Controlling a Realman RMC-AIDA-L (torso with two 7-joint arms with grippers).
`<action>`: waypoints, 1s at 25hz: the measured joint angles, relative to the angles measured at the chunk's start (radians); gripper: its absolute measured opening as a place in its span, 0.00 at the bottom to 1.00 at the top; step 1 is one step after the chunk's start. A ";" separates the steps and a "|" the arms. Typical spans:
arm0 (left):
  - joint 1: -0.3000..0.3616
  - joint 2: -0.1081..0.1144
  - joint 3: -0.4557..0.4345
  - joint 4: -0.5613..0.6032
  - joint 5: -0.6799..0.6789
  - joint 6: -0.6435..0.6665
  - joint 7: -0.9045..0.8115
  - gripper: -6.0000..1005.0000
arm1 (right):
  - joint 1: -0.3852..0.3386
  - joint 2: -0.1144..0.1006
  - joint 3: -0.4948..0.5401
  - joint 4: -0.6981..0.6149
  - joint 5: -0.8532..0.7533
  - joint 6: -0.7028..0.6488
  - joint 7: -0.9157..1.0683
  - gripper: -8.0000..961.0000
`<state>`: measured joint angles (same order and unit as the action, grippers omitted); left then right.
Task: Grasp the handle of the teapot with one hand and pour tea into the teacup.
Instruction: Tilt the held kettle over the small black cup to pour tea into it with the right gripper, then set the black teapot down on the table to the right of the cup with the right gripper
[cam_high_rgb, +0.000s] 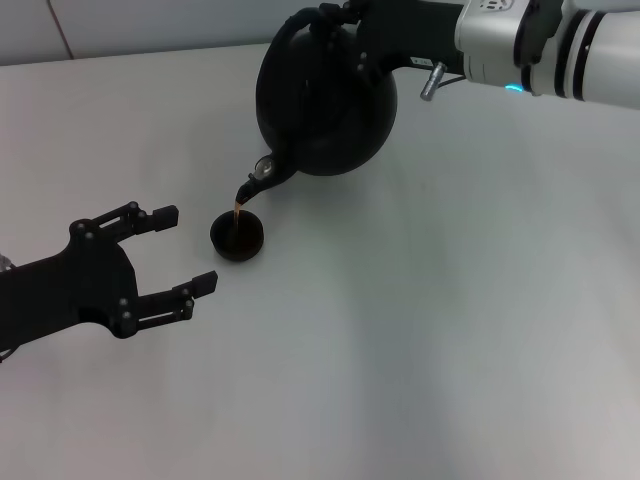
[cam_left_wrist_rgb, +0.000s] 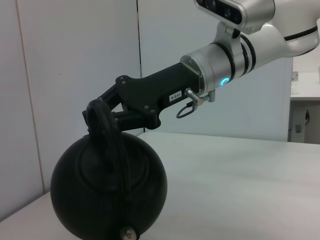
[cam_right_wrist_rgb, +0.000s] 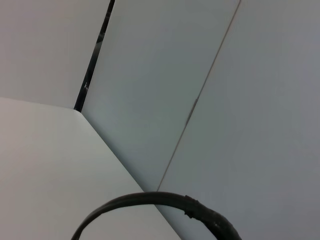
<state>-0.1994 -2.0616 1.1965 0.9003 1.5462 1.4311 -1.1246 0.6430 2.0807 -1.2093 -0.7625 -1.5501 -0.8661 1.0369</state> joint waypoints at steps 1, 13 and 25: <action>0.000 0.000 0.000 0.000 0.000 0.000 0.003 0.83 | 0.001 0.000 -0.001 0.000 -0.002 0.003 0.000 0.16; 0.000 0.000 0.000 -0.002 0.000 -0.003 0.010 0.83 | -0.011 0.003 -0.001 0.003 0.017 -0.004 0.004 0.15; -0.008 -0.002 0.000 -0.002 0.000 -0.003 0.009 0.83 | -0.070 0.006 -0.002 0.070 0.170 -0.005 -0.007 0.15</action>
<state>-0.2072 -2.0632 1.1964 0.8988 1.5462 1.4280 -1.1152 0.5726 2.0864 -1.2109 -0.6924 -1.3799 -0.8707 1.0295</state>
